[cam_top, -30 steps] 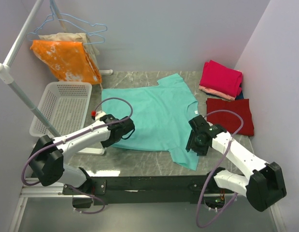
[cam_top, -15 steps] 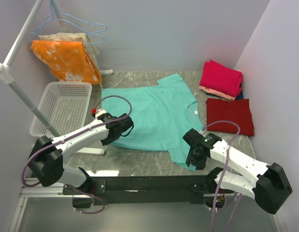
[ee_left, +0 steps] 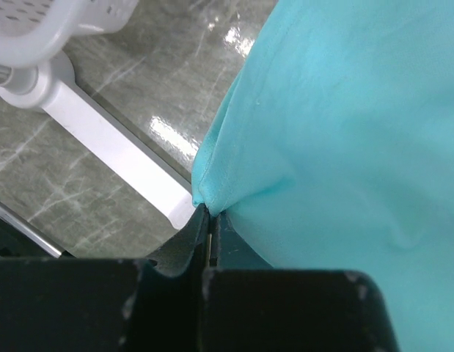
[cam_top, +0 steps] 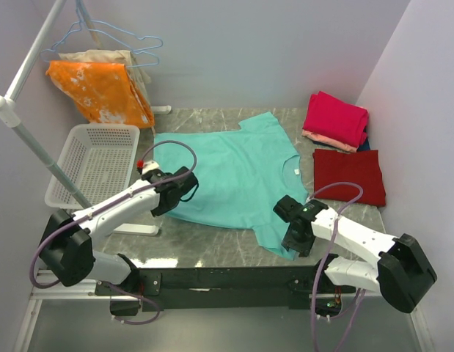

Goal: Fold and stack the t-shirts
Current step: Fold the tshirt

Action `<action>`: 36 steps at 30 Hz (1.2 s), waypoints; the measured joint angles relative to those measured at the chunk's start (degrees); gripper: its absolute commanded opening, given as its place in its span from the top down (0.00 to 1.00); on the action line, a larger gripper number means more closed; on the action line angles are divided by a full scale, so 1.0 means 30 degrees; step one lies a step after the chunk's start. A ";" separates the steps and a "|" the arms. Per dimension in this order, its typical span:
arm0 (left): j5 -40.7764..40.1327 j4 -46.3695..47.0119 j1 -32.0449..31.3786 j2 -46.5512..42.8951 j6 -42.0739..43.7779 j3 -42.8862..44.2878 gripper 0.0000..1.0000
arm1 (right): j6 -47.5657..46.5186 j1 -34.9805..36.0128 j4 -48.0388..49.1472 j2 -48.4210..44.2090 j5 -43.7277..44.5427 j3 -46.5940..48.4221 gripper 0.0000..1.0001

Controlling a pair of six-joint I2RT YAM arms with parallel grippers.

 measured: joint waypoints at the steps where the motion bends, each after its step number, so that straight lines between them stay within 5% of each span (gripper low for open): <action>1: -0.0029 0.0087 0.0197 -0.0058 0.0197 0.0000 0.99 | 0.0095 0.0000 0.0066 0.0051 0.0000 -0.0036 0.52; 8: -0.0211 0.0619 0.0984 -0.0357 0.1399 0.0000 0.99 | 0.0452 0.0313 0.0860 0.0896 -0.0510 -0.0481 0.65; 15: -0.0226 0.0889 0.1166 -0.0437 0.1967 0.0000 0.99 | 0.0714 0.1180 0.1625 0.1741 -0.1078 -0.0306 1.00; 26: -0.0430 0.0568 0.1392 -0.1086 0.2011 -0.0036 0.99 | 0.1508 0.2863 0.0648 0.2273 -0.0423 0.0634 1.00; 36: -0.0474 -0.0073 0.1392 -0.1421 0.1953 -0.0794 0.99 | 0.1632 0.3060 -0.2965 -0.0073 0.2142 0.5166 1.00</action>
